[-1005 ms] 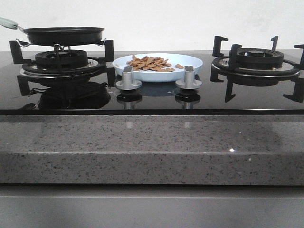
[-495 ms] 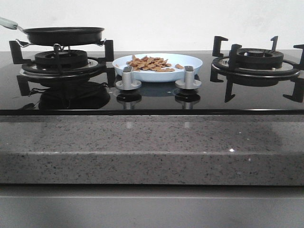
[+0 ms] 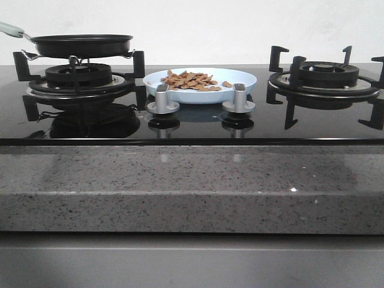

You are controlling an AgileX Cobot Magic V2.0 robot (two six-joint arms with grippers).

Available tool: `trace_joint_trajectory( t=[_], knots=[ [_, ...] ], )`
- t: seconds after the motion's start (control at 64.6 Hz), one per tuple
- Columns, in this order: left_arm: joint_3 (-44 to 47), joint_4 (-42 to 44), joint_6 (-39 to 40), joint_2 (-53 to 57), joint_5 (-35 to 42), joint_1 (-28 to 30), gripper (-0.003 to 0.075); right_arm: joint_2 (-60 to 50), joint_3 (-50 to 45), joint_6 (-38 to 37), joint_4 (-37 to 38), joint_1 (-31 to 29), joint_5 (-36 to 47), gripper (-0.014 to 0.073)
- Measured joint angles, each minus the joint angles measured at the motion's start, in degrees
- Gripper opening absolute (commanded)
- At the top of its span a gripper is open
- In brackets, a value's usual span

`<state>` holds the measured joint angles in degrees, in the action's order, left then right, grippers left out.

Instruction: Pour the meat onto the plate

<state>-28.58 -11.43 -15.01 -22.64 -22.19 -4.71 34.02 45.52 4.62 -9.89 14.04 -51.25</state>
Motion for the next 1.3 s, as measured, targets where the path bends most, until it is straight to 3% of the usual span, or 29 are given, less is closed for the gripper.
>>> trace_joint_trajectory(
  t=[0.232, 0.418, 0.727, 1.299],
  knots=[
    [10.9, -2.5, 0.9, 12.6, 2.4, 0.0, -0.0020, 0.0, 0.0, 0.0, 0.0, 0.0, 0.0, -0.0069],
    [17.8, 7.0, 13.2, 18.9, 4.5, 0.0, -0.0020, 0.0, 0.0, 0.0, 0.0, 0.0, 0.0, -0.0069],
    [28.4, 8.0, 15.7, 22.8, 17.3, 0.0, -0.0020, 0.0, 0.0, 0.0, 0.1, 0.0, 0.0, -0.0069],
    [28.8, 7.8, 16.1, 22.8, 21.8, 0.0, -0.0020, 0.0, 0.0, 0.0, 0.1, 0.0, -0.1, -0.0069]
  ],
)
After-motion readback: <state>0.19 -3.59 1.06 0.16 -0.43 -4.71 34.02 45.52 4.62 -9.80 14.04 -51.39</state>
